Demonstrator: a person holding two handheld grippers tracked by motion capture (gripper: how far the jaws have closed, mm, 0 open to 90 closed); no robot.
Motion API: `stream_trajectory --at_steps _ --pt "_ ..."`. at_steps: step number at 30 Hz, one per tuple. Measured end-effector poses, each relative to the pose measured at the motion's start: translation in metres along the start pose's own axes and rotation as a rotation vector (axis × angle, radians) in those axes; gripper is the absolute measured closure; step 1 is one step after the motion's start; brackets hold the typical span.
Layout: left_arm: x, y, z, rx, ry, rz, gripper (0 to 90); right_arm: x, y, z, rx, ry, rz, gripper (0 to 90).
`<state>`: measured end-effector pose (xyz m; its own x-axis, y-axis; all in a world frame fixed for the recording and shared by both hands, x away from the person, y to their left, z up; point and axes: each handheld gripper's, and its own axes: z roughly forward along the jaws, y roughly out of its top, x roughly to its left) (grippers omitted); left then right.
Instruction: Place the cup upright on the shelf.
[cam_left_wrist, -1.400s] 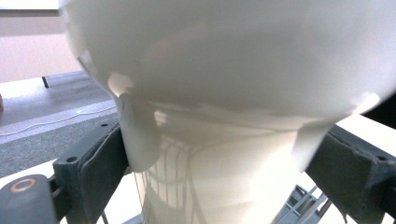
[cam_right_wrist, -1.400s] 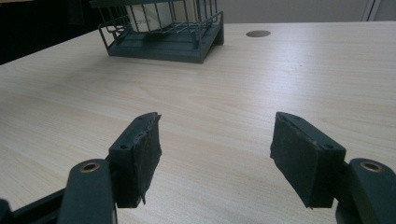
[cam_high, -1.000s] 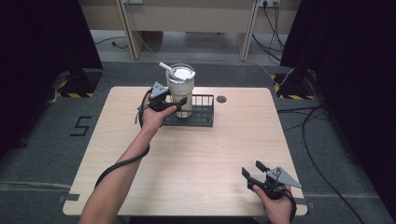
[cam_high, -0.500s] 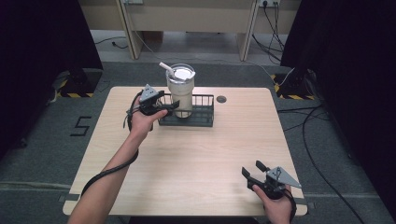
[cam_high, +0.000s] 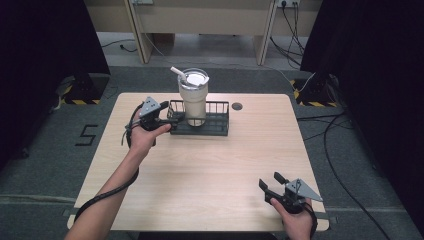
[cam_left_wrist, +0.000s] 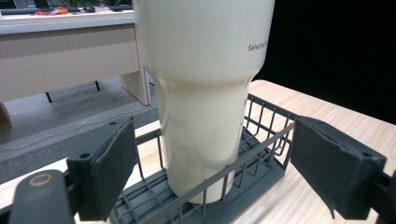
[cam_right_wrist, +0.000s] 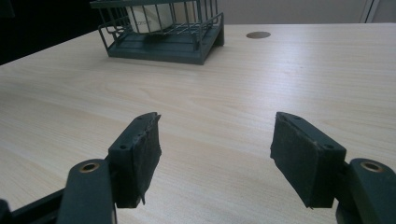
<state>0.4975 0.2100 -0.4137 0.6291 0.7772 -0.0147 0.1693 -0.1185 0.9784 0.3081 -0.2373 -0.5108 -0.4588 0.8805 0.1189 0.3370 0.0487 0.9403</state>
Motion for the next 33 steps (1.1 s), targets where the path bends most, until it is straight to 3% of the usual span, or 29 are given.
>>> stream_trajectory --at_steps 33 --pt "-0.001 -0.026 -0.067 -0.026 0.026 -0.021 14.3 0.000 0.000 0.000 -0.001 -0.003 0.002 33.0"
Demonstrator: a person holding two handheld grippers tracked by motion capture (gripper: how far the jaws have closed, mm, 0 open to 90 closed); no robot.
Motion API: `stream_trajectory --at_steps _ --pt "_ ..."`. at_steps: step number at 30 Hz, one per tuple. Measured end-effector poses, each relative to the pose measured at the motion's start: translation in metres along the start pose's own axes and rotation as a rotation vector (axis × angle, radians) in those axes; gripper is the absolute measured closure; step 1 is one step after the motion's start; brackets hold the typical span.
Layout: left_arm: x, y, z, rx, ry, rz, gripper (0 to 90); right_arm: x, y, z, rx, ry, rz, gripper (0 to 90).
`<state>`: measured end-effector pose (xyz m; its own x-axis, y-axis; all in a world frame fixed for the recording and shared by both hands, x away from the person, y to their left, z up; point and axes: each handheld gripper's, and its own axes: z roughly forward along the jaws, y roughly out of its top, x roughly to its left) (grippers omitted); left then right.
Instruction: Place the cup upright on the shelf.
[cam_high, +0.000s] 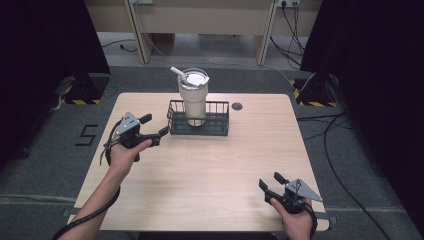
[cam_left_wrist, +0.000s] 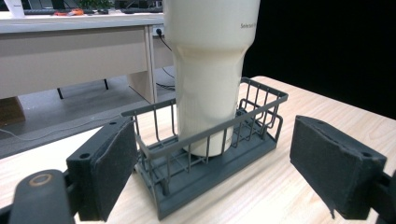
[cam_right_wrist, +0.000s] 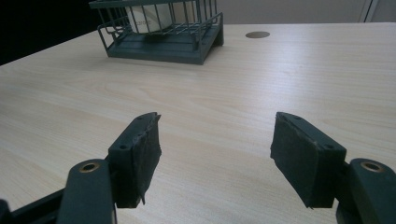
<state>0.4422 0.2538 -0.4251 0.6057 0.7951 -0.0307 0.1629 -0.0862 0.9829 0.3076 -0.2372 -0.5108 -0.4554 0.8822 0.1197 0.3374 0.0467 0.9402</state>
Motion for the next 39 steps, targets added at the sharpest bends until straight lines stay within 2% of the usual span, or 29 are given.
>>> stream_trajectory --at_steps 16,39 --pt "0.003 -0.019 -0.026 0.011 0.024 -0.010 14.3 0.000 0.000 -0.001 -0.001 -0.003 0.002 33.0" --pt "0.008 -0.037 -0.058 0.010 0.069 -0.012 14.3 0.000 0.000 -0.001 0.000 -0.004 -0.004 33.0"
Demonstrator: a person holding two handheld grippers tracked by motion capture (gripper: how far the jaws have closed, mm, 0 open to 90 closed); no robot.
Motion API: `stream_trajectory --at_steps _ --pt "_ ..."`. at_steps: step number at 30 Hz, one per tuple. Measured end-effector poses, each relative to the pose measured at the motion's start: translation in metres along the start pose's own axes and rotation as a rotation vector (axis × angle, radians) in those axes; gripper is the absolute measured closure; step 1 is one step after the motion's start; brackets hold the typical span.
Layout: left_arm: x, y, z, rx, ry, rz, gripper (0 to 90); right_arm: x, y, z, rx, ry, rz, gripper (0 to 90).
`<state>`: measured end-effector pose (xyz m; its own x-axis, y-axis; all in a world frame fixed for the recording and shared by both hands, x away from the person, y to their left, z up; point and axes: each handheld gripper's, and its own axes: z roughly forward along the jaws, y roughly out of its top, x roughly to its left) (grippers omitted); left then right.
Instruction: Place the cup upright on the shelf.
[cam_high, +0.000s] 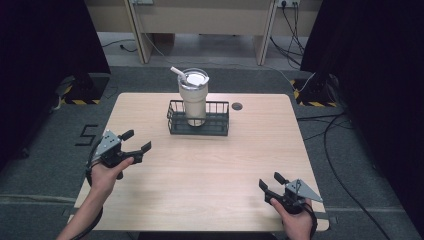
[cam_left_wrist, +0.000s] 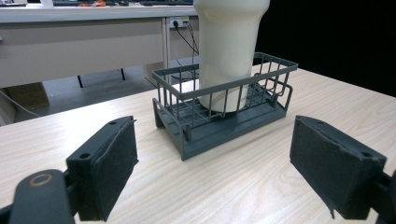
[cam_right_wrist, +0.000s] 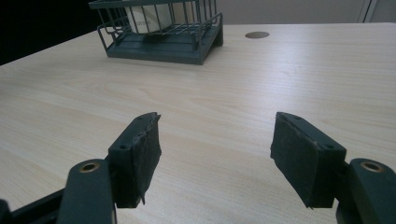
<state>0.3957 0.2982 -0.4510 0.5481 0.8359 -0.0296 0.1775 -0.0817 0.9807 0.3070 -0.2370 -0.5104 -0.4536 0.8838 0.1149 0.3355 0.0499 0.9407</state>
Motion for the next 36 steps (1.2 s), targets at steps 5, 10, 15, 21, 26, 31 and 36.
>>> stream_trajectory --at_steps 5,10,15,21,26,31,36 --pt "0.001 -0.005 -0.005 -0.002 0.009 -0.003 14.3 0.000 0.000 0.000 0.001 0.000 0.000 33.0" --pt "0.004 -0.015 -0.015 -0.003 0.024 -0.008 14.3 0.000 0.000 0.000 0.000 0.000 -0.001 33.0" --pt "0.007 -0.023 -0.022 0.004 0.034 -0.017 14.3 0.001 0.000 0.000 0.002 0.001 -0.001 33.0" --pt "0.011 -0.030 -0.028 0.010 0.042 -0.022 14.3 0.001 0.000 0.000 0.003 0.000 -0.005 33.0" --pt "0.013 -0.033 -0.033 0.013 0.045 -0.034 14.3 0.001 0.000 0.000 0.002 0.000 -0.005 33.0" --pt "0.016 -0.036 -0.038 0.014 0.054 -0.036 14.3 0.001 0.000 0.000 0.003 0.000 0.000 33.0" --pt "0.019 -0.042 -0.044 0.023 0.066 -0.043 14.3 0.001 0.000 0.000 0.002 0.000 -0.002 33.0"
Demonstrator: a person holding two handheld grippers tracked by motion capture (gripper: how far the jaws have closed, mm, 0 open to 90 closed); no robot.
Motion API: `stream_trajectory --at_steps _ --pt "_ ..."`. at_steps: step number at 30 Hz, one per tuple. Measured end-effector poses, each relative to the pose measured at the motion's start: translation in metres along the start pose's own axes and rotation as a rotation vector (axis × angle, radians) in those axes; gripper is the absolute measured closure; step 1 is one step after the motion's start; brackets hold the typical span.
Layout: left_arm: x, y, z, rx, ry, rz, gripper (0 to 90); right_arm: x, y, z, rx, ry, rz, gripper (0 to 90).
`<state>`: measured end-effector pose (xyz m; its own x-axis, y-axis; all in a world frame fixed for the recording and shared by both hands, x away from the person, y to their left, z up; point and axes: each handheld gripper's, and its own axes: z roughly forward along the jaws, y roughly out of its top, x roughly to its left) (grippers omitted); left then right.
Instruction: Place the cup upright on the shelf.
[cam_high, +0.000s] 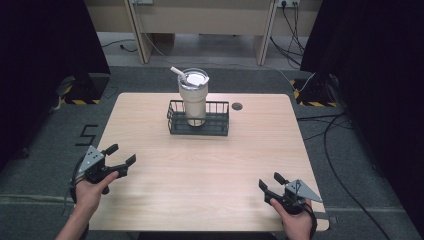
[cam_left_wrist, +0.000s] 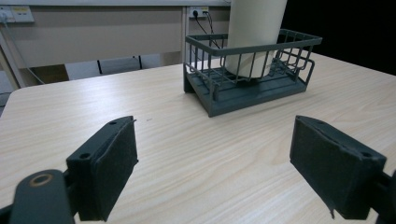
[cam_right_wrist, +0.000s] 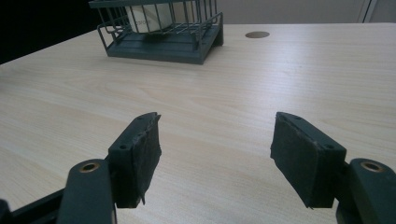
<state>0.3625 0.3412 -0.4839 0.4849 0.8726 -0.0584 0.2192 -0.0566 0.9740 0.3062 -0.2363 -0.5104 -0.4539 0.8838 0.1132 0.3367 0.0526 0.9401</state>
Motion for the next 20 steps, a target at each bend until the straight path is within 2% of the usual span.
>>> stream_trajectory --at_steps 11,15,20 --pt "0.008 -0.017 -0.012 0.018 0.024 -0.031 14.3 0.000 0.000 0.001 0.002 -0.002 -0.003 33.0" --pt "0.008 -0.022 -0.013 0.019 0.023 -0.041 14.3 0.000 0.000 0.001 0.004 -0.003 -0.003 33.0" --pt "0.006 -0.020 -0.010 0.011 0.007 -0.038 14.3 0.001 0.000 0.001 0.006 -0.003 -0.002 32.1"
